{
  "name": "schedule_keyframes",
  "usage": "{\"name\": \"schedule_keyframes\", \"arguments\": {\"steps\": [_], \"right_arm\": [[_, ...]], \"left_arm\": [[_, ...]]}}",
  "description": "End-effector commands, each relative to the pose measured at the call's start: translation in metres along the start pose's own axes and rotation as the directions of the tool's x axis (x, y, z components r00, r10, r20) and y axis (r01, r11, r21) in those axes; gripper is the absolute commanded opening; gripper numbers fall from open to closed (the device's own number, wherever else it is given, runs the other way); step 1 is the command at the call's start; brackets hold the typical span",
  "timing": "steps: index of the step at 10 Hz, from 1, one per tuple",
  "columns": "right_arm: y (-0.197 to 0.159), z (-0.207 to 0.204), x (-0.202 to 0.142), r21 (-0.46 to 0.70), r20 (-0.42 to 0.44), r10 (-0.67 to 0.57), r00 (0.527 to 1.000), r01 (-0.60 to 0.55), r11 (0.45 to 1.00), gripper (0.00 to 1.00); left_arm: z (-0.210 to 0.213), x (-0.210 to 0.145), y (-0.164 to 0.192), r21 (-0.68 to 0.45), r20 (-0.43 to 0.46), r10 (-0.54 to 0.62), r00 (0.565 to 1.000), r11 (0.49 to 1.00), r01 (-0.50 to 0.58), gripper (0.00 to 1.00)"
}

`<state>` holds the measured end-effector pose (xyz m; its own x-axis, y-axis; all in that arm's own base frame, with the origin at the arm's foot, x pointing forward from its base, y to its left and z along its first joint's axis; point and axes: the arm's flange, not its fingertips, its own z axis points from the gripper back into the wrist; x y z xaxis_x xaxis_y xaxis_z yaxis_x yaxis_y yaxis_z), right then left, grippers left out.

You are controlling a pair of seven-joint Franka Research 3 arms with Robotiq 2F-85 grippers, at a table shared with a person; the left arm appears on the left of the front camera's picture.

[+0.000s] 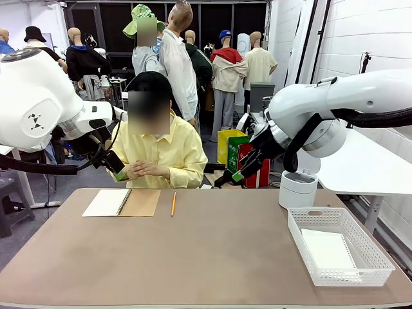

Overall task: Sort the paper based on its condition.
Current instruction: If a person hands you a paper, place it in the Organizing basket , and if it's crumpled, put it in the Trash can.

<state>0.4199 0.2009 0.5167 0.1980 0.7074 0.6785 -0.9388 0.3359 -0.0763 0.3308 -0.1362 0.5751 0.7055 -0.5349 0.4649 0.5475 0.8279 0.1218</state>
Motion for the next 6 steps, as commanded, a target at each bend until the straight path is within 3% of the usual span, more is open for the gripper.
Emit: {"name": "schedule_keyframes", "arguments": {"steps": [1, 6], "right_arm": [[-0.0001, 0.0002, 0.0005, -0.002, 0.002, -0.002, 1.0, 0.002, 1.0, 1.0], [-0.0001, 0.0002, 0.0005, -0.002, 0.002, -0.002, 1.0, 0.002, 1.0, 1.0]], "left_arm": [[-0.0009, -0.0007, 0.0012, -0.004, 0.01, 0.001, 1.0, 1.0, -0.001, 1.0], [-0.0009, -0.0007, 0.0012, -0.004, 0.01, 0.001, 1.0, 1.0, -0.001, 1.0]]}}
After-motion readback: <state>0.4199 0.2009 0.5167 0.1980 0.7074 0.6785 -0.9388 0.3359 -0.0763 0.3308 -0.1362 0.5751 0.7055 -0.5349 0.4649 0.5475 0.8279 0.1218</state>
